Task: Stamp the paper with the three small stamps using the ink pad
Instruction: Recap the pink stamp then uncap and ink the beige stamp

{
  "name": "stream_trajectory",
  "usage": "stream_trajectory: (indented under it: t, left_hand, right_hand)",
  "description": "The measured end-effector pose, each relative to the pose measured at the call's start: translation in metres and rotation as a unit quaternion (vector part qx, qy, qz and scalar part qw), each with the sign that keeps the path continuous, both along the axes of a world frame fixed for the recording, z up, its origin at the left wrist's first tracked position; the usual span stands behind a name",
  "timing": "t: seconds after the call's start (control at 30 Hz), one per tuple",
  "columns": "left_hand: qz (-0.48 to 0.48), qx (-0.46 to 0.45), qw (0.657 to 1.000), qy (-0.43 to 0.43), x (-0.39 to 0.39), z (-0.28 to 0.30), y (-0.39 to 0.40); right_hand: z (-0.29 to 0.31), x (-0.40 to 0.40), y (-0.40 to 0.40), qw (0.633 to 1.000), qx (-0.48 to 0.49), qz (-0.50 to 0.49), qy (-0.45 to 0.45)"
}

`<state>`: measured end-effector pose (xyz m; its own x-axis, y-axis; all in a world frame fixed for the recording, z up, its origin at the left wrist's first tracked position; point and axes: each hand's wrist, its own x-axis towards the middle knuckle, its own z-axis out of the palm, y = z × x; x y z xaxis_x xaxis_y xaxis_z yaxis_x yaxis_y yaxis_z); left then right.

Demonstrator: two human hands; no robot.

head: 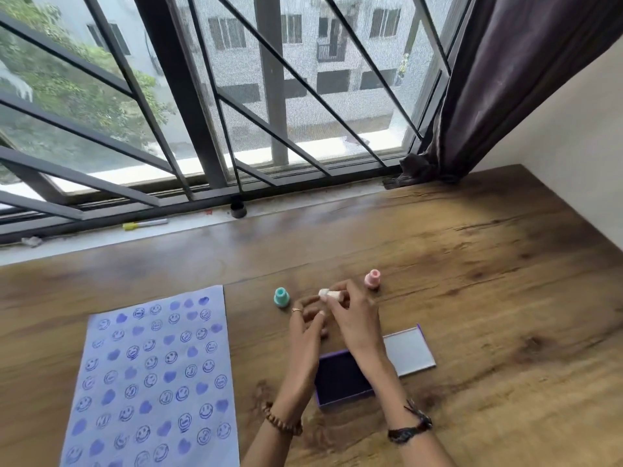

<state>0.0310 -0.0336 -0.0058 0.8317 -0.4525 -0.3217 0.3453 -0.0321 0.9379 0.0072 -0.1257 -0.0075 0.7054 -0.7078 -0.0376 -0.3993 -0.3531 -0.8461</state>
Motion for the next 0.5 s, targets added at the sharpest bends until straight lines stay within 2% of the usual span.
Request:
stream_trajectory:
  t: [0.07,0.13,0.2,0.37,0.5]
  left_hand:
    - [0.02,-0.013,1.0,0.0,-0.007,0.001,0.01]
    - [0.006,-0.033,0.999,0.009,-0.011,0.004,0.019]
    - [-0.025,-0.043,0.999,-0.006,-0.011,0.009,0.027]
    - [-0.044,-0.013,0.997,-0.061,-0.012,0.019,0.04]
    - [-0.036,0.01,0.996,-0.076,-0.019,0.019,0.051]
  right_hand:
    - [0.006,-0.016,0.007,0.992,0.115,-0.01,-0.058]
    - [0.012,-0.03,0.016,0.967,0.226,0.006,-0.116]
    - [0.016,-0.039,0.021,0.953,0.274,0.016,-0.13]
    - [0.022,-0.05,0.03,0.971,0.227,0.012,-0.069]
    - [0.023,-0.054,0.044,0.972,0.23,-0.003,-0.052]
